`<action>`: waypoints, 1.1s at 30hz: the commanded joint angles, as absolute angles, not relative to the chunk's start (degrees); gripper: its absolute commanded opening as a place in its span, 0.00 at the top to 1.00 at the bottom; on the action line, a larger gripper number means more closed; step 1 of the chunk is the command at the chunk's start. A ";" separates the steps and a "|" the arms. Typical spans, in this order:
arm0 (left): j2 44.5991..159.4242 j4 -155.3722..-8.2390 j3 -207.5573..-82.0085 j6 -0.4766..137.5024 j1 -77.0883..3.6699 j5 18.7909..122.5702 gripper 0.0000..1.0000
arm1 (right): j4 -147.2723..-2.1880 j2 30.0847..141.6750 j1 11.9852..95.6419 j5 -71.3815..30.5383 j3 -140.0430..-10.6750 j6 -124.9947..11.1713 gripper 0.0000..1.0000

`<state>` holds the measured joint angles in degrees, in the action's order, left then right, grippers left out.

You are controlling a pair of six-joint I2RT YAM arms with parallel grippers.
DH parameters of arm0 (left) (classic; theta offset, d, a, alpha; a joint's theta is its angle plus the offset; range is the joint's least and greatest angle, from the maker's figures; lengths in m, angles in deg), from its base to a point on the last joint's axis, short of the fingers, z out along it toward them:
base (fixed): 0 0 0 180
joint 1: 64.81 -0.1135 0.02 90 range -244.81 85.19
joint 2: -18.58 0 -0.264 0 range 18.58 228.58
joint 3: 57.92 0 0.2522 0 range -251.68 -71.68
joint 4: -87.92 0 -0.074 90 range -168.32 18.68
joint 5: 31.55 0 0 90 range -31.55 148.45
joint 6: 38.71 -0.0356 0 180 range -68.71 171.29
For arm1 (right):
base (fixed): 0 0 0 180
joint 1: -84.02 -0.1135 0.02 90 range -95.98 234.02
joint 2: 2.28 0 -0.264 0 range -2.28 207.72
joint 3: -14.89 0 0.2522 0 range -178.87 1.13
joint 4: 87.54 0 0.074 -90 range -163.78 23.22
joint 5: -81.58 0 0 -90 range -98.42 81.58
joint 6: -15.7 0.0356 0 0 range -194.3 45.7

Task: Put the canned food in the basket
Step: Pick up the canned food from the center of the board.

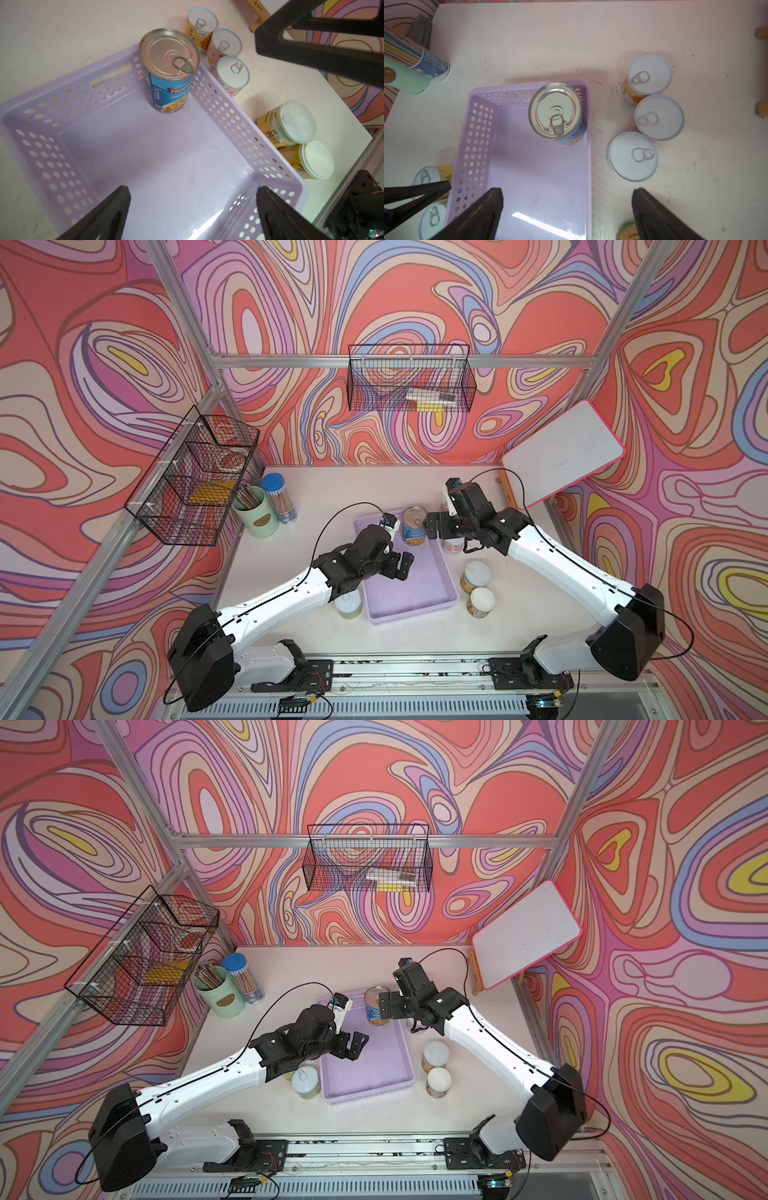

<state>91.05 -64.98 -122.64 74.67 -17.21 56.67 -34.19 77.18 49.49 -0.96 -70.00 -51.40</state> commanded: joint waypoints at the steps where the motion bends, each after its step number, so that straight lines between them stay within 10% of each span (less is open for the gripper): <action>1: 92.55 -65.70 -124.37 73.62 -15.33 55.64 0.01 | -34.80 72.78 49.56 3.92 -66.30 -49.10 0.02; 33: 105.53 -79.28 -126.76 77.48 -6.39 63.58 0.01 | -19.64 70.40 58.06 -3.67 -54.33 -42.97 0.05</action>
<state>104.43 -77.53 -124.56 76.57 -7.23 62.86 -20.17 68.81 57.43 -1.42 -53.87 -41.06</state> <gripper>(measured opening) 0.991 0.954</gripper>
